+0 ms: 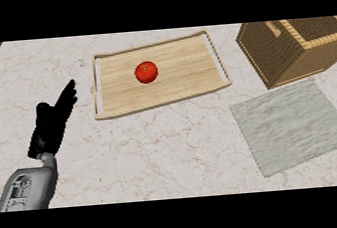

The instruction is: Pick the cupcake from the placemat and place it in the basket

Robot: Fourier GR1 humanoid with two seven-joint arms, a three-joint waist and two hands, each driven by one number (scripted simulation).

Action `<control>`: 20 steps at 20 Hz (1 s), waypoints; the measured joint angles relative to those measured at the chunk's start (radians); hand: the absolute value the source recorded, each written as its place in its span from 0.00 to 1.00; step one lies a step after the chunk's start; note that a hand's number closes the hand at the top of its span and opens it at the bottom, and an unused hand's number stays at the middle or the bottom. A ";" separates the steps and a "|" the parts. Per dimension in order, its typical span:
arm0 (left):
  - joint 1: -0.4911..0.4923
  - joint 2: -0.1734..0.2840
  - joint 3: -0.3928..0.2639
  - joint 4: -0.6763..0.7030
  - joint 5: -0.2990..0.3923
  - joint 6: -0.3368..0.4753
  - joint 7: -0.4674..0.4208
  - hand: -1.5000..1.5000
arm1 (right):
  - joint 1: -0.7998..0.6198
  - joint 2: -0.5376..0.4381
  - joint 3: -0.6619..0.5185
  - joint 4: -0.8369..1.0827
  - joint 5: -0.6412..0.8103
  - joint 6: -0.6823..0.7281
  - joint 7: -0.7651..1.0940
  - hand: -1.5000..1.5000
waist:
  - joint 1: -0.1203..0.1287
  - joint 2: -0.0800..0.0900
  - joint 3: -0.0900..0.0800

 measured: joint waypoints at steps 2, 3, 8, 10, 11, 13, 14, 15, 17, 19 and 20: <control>-0.007 -0.002 -0.001 -0.005 0.000 -0.002 0.012 0.50 | -0.001 0.004 -0.022 0.036 -0.016 0.002 -0.016 1.00 | 0.001 0.000 0.000; -0.003 -0.005 -0.002 -0.001 0.000 -0.002 0.001 0.50 | 0.006 0.007 -0.039 0.059 -0.026 -0.009 -0.017 1.00 | 0.003 0.002 0.000; -0.020 -0.014 -0.006 -0.010 -0.004 0.003 0.029 0.50 | 0.028 0.018 -0.116 0.141 -0.081 -0.057 -0.042 0.00 | 0.006 0.005 0.001; -0.034 -0.015 -0.002 0.008 -0.010 0.006 0.017 0.50 | 0.043 0.015 -0.142 0.164 -0.100 -0.086 -0.079 0.00 | 0.007 0.006 0.001; -0.042 -0.014 0.001 0.009 -0.004 0.001 0.025 0.50 | 0.045 0.019 -0.152 0.168 -0.107 -0.101 -0.090 0.00 | 0.006 0.006 0.001; -0.039 -0.015 0.001 0.007 -0.002 -0.005 0.022 0.50 | 0.040 0.022 -0.175 0.178 -0.124 -0.131 -0.105 0.00 | 0.008 0.006 0.001; -0.036 -0.012 0.004 0.004 -0.001 -0.006 0.024 0.50 | 0.044 0.023 -0.188 0.174 -0.134 -0.153 -0.115 0.00 | 0.007 0.005 0.001; -0.027 -0.012 0.005 0.002 -0.001 -0.006 0.019 0.50 | 0.049 0.028 -0.199 0.172 -0.143 -0.177 -0.123 0.00 | 0.006 0.004 0.001; -0.019 -0.020 0.000 -0.003 -0.007 0.002 0.017 0.50 | 0.071 0.030 -0.228 0.161 -0.167 -0.235 -0.155 0.00 | 0.003 0.003 0.001; -0.022 -0.014 0.006 -0.012 -0.004 -0.001 0.031 0.50 | 0.074 0.023 -0.256 0.153 -0.187 -0.284 -0.164 0.00 | 0.003 0.002 0.001; -0.022 -0.009 0.010 -0.013 -0.002 -0.005 0.032 0.50 | 0.074 0.021 -0.266 0.149 -0.193 -0.306 -0.159 0.00 | 0.001 0.001 0.001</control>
